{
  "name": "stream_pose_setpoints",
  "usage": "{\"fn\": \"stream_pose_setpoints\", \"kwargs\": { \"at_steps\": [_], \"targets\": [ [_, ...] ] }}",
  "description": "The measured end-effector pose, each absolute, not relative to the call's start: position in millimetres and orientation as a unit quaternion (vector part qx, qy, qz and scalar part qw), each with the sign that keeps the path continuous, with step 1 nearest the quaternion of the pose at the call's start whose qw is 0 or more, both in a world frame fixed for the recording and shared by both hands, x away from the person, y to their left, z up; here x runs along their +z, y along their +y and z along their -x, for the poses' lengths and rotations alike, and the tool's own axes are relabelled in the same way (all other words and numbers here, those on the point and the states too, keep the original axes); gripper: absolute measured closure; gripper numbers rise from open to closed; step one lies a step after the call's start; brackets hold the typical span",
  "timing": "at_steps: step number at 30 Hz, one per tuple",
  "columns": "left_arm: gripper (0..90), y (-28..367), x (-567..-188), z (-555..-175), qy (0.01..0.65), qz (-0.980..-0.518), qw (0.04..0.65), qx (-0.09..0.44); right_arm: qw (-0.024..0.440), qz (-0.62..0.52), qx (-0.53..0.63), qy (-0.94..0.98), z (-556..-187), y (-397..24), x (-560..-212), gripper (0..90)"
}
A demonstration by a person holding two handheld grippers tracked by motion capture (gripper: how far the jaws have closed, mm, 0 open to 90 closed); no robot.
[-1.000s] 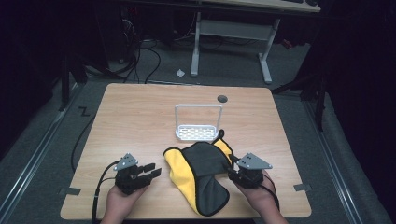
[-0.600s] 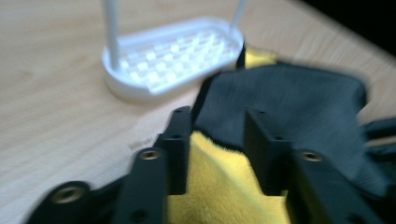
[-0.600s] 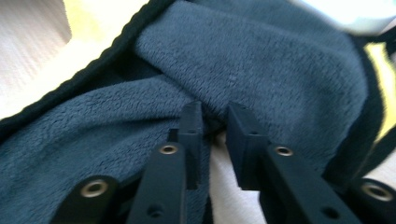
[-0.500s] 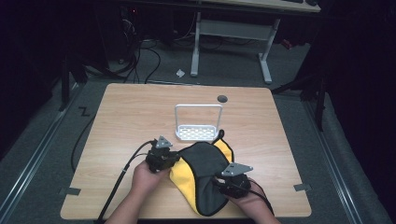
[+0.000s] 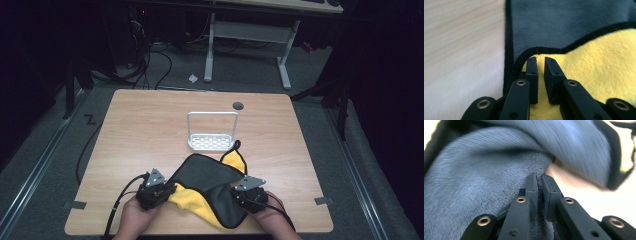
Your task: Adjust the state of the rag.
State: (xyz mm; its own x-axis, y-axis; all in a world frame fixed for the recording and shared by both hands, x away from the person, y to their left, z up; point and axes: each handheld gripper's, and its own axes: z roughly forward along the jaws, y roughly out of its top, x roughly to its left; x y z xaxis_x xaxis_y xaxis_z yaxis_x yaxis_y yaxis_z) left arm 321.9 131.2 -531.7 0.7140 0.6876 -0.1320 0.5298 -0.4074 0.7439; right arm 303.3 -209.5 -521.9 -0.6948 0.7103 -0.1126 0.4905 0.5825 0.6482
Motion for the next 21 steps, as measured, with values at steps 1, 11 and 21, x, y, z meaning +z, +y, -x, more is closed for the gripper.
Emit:
{"fn": "stream_pose_setpoints", "kwargs": {
  "at_steps": [1,11,21],
  "targets": [
    [81.7,134,-532,-319,0.369,-0.831,0.406,0.092,0.19,-0.351,0.296,0.868,-305,-215,-522,84.5],
    [82.1,146,-532,-317,0.373,-0.829,0.415,0.047,0.236,-0.463,0.253,0.817,-310,-293,-519,84.6],
    [77.9,144,-527,-314,0.364,-0.832,0.414,0.066,0.244,-0.475,0.274,0.8,-308,-303,-511,75.2]
  ]
}}
